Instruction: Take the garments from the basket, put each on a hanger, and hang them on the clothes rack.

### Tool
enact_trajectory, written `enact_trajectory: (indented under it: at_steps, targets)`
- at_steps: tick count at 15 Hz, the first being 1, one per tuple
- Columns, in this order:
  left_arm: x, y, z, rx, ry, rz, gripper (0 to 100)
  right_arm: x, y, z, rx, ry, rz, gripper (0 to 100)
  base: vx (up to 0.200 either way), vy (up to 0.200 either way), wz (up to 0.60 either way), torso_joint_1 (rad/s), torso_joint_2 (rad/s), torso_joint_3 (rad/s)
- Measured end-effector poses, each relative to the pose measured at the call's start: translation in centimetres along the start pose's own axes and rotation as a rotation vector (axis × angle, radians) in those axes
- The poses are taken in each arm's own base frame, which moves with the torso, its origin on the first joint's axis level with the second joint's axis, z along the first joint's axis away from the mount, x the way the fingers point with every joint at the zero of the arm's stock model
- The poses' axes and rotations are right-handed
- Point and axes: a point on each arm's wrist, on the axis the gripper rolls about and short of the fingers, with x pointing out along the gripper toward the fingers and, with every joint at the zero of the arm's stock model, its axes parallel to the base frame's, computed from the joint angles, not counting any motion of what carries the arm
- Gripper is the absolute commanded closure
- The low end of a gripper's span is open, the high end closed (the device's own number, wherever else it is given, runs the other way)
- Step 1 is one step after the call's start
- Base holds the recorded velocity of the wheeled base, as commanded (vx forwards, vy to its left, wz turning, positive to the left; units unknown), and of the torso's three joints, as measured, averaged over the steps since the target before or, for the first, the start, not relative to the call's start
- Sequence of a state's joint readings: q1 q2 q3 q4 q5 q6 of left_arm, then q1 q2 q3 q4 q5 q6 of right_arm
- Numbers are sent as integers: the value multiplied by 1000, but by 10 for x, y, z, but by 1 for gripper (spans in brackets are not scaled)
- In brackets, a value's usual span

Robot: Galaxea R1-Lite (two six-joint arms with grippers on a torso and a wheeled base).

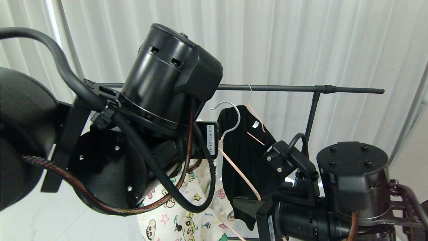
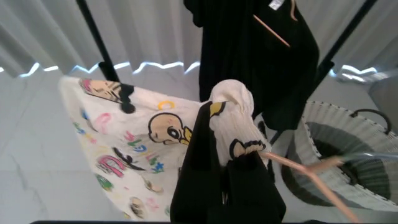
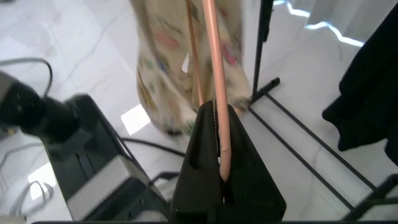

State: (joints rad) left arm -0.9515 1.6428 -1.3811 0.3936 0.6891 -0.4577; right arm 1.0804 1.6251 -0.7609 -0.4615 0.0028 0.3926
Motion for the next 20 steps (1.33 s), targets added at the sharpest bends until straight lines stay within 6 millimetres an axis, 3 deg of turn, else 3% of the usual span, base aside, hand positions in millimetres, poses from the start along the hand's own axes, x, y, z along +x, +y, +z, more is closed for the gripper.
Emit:
enact_trajectory:
  at_steps: [4, 5, 13, 20]
  targets:
    - [-1, -5, -3, 12, 5, -13, 100, 9, 2, -5, 1, 12, -25, 100, 0, 0, 0, 0, 0, 0]
    - [-1, -5, -3, 12, 5, -13, 0, 10, 2, -5, 0, 4, -28, 100, 0, 0, 0, 0, 0, 0]
    - [2, 12, 7, 38, -21, 58, 0, 11, 2, 5, 6, -140, -120, 100, 0, 0, 0, 0, 0, 0]
    - [-30, 7, -1, 63, -43, -41, 0, 8, 1, 11, 9, -204, -147, 100, 0, 0, 0, 0, 0, 0]
